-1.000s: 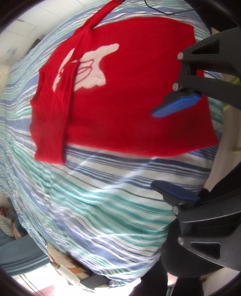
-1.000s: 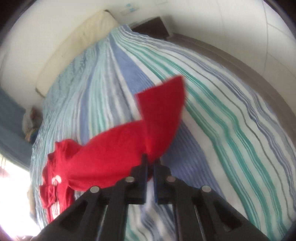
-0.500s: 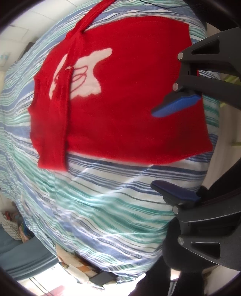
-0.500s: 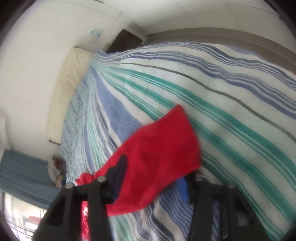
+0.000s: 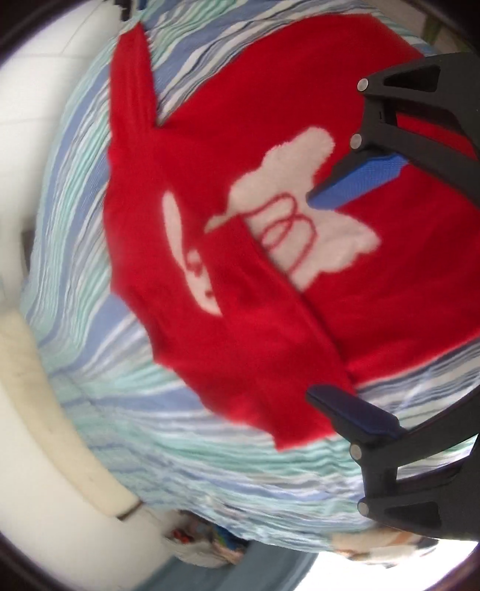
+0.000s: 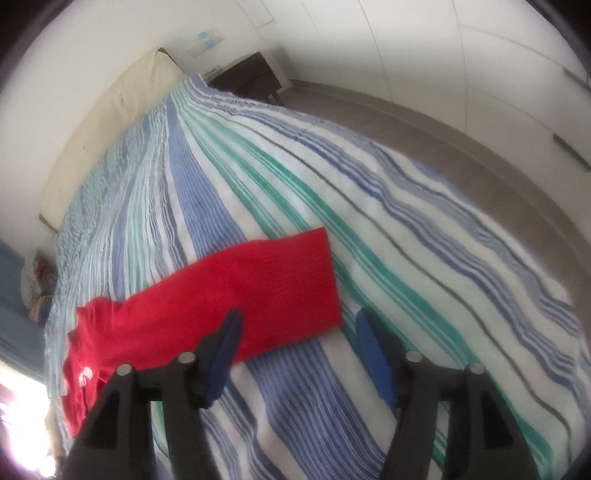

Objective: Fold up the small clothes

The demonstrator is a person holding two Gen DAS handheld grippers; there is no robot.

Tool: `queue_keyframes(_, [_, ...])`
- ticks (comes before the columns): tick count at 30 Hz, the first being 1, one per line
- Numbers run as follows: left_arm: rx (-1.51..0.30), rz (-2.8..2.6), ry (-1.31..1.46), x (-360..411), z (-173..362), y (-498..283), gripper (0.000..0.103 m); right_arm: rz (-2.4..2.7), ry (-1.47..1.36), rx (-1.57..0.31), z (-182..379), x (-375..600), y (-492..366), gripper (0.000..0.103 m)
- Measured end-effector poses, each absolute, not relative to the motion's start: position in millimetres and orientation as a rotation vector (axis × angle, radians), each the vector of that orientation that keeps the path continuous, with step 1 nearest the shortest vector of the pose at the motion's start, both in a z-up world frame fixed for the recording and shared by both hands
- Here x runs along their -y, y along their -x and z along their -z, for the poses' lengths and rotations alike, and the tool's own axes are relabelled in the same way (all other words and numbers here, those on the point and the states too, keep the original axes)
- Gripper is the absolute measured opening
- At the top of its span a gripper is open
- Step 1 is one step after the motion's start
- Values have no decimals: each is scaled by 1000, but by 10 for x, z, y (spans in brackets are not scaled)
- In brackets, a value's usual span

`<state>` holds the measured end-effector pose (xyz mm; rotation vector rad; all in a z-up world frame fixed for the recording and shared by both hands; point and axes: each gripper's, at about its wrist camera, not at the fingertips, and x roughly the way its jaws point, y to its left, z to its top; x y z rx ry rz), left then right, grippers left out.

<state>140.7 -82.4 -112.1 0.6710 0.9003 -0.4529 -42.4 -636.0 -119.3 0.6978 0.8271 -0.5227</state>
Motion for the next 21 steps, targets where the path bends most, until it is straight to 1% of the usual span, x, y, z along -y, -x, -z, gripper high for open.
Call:
queue_keyframes(2, [-925, 481, -774, 1083, 1442, -1601, 96, 509, -659, -792, 1017, 6227, 581, 67])
queue_keyframes(4, [-957, 473, -809, 1211, 1697, -1807, 83, 462, -649, -772, 904, 6037, 710, 67])
queue_keyframes(5, [-986, 483, -758, 1209, 1732, -1904, 68, 435, -647, -761, 865, 5932, 777, 67])
queue_keyframes(6, [-1027, 505, -658, 1138, 1701, -2004, 35, 405, -644, -753, 836, 5820, 837, 67])
queue_keyframes(7, [-1060, 502, -552, 1029, 1629, -2106, 12, 379, -636, -748, 817, 5690, 894, 67])
queue_keyframes(8, [-1066, 473, -467, 879, 1521, -2186, 3, 356, -623, -747, 803, 5555, 943, 67])
queue_keyframes(11, [-990, 378, -243, 139, 1079, -2314, 2, 278, -554, -753, 782, 5117, 983, 67])
queue_keyframes(13, [-951, 247, -111, -543, 832, -2379, 2, 235, -513, -760, 800, 4870, 970, 67])
queue_keyframes(15, [-939, 48, 13, -1323, 723, -2423, 2, 199, -496, -774, 849, 4691, 942, 67])
queue_keyframes(18, [-970, -302, 110, -2413, 863, -2419, 2, 160, -465, -801, 955, 4488, 880, 67])
queue_keyframes(21, [-1037, -502, 168, -3109, 1200, -2338, 2, 138, -463, -839, 1076, 4358, 782, 67])
